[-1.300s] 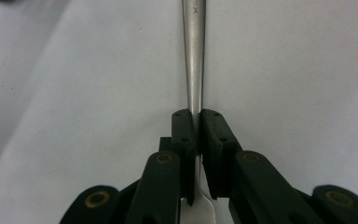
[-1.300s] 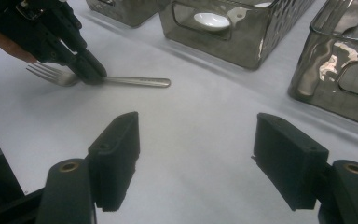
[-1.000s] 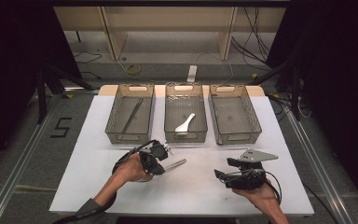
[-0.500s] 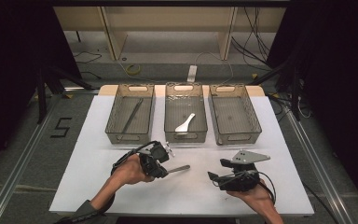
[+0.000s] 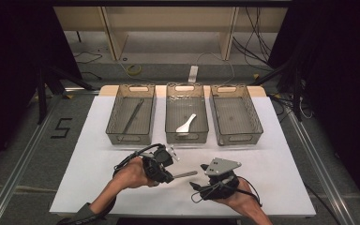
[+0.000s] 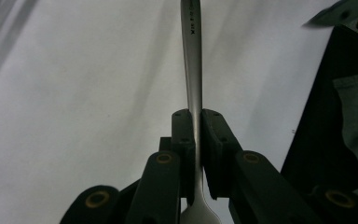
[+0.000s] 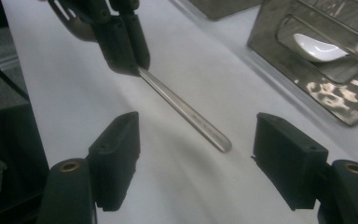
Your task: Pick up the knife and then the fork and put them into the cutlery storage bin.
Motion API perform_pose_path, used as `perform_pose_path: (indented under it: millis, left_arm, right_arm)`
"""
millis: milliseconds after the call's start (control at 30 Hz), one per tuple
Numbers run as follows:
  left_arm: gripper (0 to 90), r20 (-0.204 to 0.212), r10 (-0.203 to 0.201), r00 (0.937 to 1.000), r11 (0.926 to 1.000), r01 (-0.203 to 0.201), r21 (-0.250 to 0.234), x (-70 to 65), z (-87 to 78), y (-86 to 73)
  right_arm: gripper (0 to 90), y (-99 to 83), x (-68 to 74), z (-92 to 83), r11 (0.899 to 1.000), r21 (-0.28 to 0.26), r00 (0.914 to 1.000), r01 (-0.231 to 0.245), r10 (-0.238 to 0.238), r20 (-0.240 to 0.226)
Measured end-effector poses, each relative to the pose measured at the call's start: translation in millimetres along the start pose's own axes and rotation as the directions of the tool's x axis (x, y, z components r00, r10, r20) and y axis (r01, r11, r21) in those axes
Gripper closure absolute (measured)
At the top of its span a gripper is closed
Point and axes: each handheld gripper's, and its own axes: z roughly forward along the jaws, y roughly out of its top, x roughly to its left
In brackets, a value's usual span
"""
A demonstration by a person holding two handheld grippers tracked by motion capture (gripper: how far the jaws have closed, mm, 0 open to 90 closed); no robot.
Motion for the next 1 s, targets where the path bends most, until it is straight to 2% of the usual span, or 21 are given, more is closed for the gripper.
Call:
perform_pose_path:
  millis: [167,300,400,600,800,1000]
  left_arm:
    - [83.5,0.022,0.015,0.9996,0.9999,-0.015,-0.004,-7.8,0.1,3.3]
    - [83.5,0.054,0.038,0.9978,0.9993,-0.037,-0.004,-13.9,-0.3,6.6]
    - [83.5,0.063,0.042,0.9971,0.9991,-0.041,-0.006,-17.1,-0.3,8.0]
    - [83.5,0.095,0.049,0.9943,0.9988,-0.049,-0.006,-20.7,1.6,9.2]
    - [83.4,0.114,0.052,0.9921,0.9986,-0.052,-0.006,-21.9,3.2,9.5]
    - [83.4,0.134,0.061,0.9891,0.9981,-0.062,0.001,-22.3,5.1,9.3]
  right_arm:
    - [33.6,2.2,9.5,10.4,0.997,0.033,0.9976,0.069,-0.069,0.003]
    - [35.4,3.4,14.9,17.6,0.993,0.059,0.9952,0.098,-0.098,-0.008]
    - [38.0,3.0,18.0,22.6,0.988,0.072,0.9911,0.133,-0.133,-0.009]
    - [47.3,2.3,23.8,26.6,0.977,0.084,0.9802,0.198,-0.198,-0.008]
    - [60.5,1.4,28.1,27.9,0.967,0.091,0.9708,0.24,-0.239,-0.02]
    - [72.4,0.6,30.5,27.0,0.951,0.097,0.9563,0.292,-0.29,-0.036]
